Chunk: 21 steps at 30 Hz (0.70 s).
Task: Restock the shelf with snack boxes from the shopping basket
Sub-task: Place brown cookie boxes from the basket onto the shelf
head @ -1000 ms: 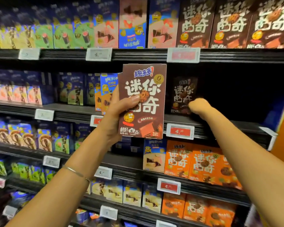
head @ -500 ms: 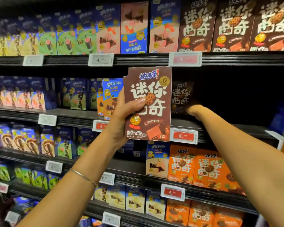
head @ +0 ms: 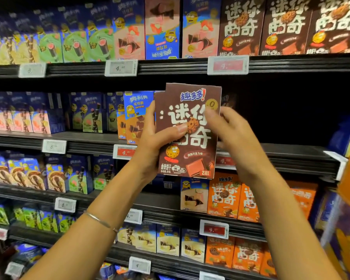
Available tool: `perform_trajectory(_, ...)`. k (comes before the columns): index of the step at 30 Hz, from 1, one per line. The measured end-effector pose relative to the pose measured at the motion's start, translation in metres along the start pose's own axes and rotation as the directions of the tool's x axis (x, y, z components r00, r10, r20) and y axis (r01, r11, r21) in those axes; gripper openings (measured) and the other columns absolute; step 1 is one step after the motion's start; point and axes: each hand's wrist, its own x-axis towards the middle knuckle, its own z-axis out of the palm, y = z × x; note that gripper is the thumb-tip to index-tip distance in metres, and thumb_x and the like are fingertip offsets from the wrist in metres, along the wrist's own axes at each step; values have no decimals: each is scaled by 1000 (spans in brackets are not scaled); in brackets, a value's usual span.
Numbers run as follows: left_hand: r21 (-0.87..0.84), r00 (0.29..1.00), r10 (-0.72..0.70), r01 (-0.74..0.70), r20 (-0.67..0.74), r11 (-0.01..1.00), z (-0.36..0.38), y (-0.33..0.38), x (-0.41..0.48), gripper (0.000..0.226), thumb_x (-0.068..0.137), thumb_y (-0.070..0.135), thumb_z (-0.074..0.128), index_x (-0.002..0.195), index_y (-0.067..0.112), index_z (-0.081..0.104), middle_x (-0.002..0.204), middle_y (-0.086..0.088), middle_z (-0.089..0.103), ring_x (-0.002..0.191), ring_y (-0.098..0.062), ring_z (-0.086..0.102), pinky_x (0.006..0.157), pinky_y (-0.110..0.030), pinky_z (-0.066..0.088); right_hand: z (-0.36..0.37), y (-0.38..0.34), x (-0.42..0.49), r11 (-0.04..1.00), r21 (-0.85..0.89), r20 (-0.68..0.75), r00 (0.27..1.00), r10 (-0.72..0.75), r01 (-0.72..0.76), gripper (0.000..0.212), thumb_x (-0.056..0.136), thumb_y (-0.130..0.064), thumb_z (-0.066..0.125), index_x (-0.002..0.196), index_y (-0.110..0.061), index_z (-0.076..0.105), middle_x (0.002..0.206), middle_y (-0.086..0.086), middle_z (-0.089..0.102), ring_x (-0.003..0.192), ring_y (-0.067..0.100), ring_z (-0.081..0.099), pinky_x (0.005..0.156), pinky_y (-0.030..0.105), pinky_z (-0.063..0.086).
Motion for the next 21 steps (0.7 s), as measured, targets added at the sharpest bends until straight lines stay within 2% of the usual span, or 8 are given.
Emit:
perform_trajectory(2,22,1000,12,-12,-9,1000,1,-2,-1,110,60,28,83,158,19,34,129,-14,71,100,-31,76,76,-41,64,10,-1,-8,1000,17,10,1000,7,-7,51,77,-55,77,117,-30,60,108,-12,74,93,7,74,68,19,59)
perform_trajectory(4,56,1000,8,-7,-11,998,0,-5,-1,115,61,30,85,161,22,30,136,-14,68,108,-33,75,80,-44,64,13,-1,-11,1000,25,-13,1000,7,-7,51,74,-53,76,117,-32,60,108,-14,74,93,7,74,68,19,59)
perform_trajectory(7,103,999,-43,45,-20,994,-1,-4,-2,123,63,59,92,162,28,27,145,-9,64,119,-33,72,91,-53,62,12,3,-11,998,56,-46,999,28,-26,45,78,-48,73,117,-28,62,106,-10,75,92,9,75,67,20,58)
perform_trajectory(10,78,988,-105,115,-115,990,-1,-6,1,90,88,82,54,158,27,39,141,-7,68,120,-29,72,98,-56,60,11,7,-14,991,125,-90,994,59,-47,50,77,-48,72,117,-20,63,105,-5,77,90,12,76,64,17,57)
perform_trajectory(11,94,983,-113,127,-144,987,-1,-9,2,80,94,78,46,157,29,40,143,-6,66,121,-28,72,99,-56,60,11,7,-15,988,146,-97,993,70,-56,51,77,-47,72,118,-18,62,105,-4,77,90,12,76,64,17,57)
perform_trajectory(13,196,975,-70,112,-210,974,-2,-13,3,71,97,68,52,159,38,34,149,0,60,124,-25,69,99,-56,59,8,8,-16,985,156,-88,992,88,-73,48,79,-44,72,117,-18,62,104,-4,77,89,12,76,63,16,56)
perform_trajectory(16,284,974,2,64,-226,957,0,-16,2,81,89,62,63,160,39,30,150,5,58,127,-20,67,102,-54,58,0,9,-17,984,136,-39,991,124,-118,42,84,-40,71,119,-19,61,106,-3,77,93,16,76,67,20,59)
perform_trajectory(21,347,980,32,40,-197,937,9,-12,6,89,84,64,65,160,35,29,151,4,56,124,-16,68,99,-48,61,-15,6,-15,991,65,-26,993,119,-117,50,80,-46,71,123,-21,61,109,-3,76,97,17,76,77,30,62)
